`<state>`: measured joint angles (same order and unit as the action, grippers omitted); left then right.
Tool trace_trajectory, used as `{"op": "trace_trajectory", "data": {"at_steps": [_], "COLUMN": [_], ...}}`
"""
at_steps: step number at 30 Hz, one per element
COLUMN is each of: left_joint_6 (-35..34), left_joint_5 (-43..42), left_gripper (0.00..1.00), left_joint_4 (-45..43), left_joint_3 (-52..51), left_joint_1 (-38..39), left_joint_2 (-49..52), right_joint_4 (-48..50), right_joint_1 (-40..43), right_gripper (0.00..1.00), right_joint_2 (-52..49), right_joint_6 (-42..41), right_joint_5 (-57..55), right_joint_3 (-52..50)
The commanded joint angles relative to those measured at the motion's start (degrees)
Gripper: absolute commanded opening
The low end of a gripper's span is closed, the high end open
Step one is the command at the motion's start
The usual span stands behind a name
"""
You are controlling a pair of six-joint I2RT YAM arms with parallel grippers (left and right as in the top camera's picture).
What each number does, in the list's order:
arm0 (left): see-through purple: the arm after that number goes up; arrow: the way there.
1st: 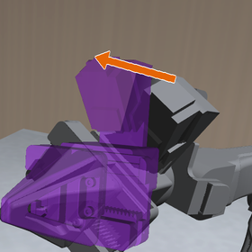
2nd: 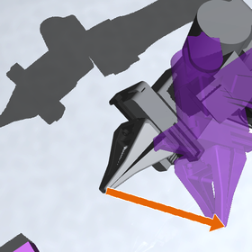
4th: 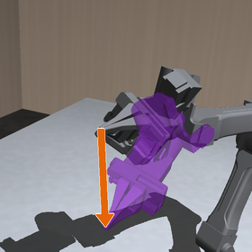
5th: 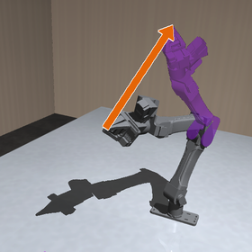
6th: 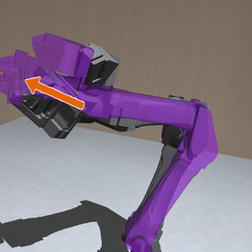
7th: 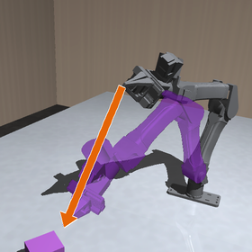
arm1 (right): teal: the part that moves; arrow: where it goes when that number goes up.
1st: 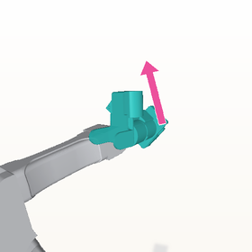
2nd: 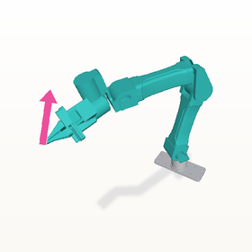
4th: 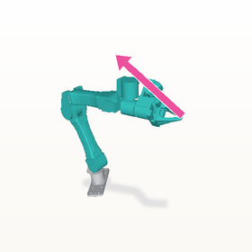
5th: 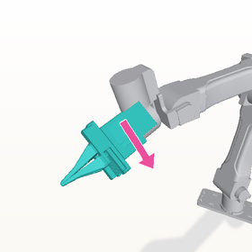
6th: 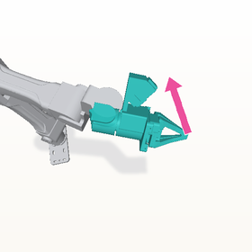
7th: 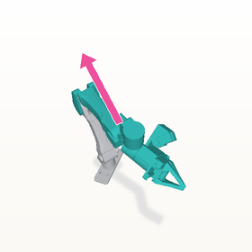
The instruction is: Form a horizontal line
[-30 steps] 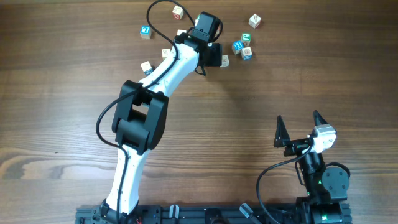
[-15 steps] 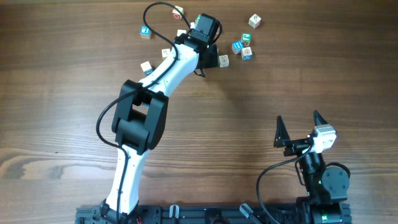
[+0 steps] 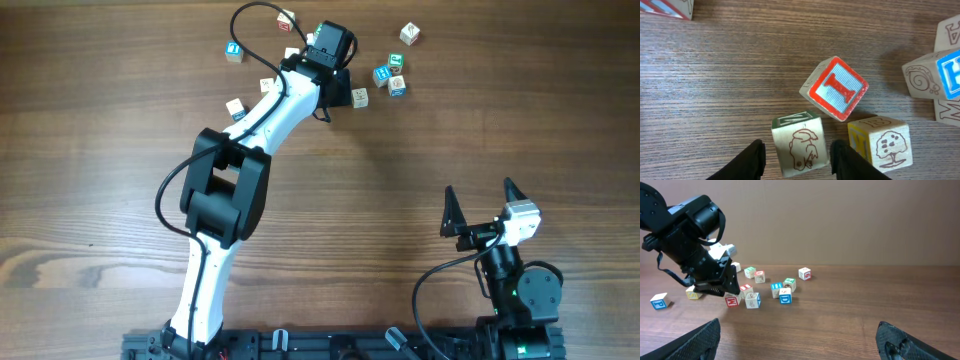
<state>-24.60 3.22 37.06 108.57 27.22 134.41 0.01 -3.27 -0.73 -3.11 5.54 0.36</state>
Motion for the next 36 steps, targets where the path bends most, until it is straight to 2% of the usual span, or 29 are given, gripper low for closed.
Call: {"op": "trace_trajectory", "data": {"at_steps": [1,3,4,6,10,15,22,26,28,33,35,36], "left_joint_6": [-0.33,-0.33,-0.33,-0.31,-0.31,-0.31,-0.26,-0.26,-0.28,0.2,2.19,4.76], "left_joint_5": [0.96,0.96,0.96,0.96,1.27,2.89,2.89,2.84,2.84,2.84,2.8,0.98], "left_gripper": [0.38,0.33,0.34,0.44,0.46,0.36,0.31,0.3,0.29,0.29,0.34,0.42], "left_joint_4": [-0.63,-0.59,-0.17,0.72,-0.66,-1.73,-0.39,0.09,2.45,15.02,19.61,22.82], "left_joint_3": [-0.74,-0.74,-0.74,-0.74,-0.74,-0.74,-0.66,-0.66,-0.66,-0.66,-0.66,-0.68], "left_joint_1": [0.04,0.0,0.0,0.17,0.15,0.15,0.13,-0.44,-0.72,-1.33,-1.99,-2.71], "left_joint_2": [1.79,1.79,1.81,1.84,1.88,1.9,0.92,-4.66,-8.22,-14.36,-15.32,-15.52], "right_joint_4": [0.35,0.35,0.35,0.35,0.35,0.35,0.35,0.35,0.35,0.35,0.35,0.35], "right_joint_1": [0.22,0.24,0.24,0.24,0.24,0.22,0.22,0.24,0.24,0.24,0.22,0.24], "right_gripper": [1.0,1.0,1.0,1.0,1.0,1.0,1.0,1.0,1.0,1.0,1.0,1.0], "right_joint_2": [0.46,0.46,0.46,0.46,0.46,0.46,0.46,0.46,0.46,0.46,0.46,0.46], "right_joint_6": [0.52,0.52,0.52,0.55,0.52,0.52,0.52,0.52,0.52,0.55,0.52,0.55], "right_joint_5": [0.72,0.74,0.72,0.72,0.72,0.72,0.72,0.72,0.72,0.72,0.72,0.74], "right_joint_3": [-0.07,-0.07,-0.07,-0.07,-0.07,-0.07,-0.07,-0.07,-0.07,-0.07,-0.07,-0.07]}}
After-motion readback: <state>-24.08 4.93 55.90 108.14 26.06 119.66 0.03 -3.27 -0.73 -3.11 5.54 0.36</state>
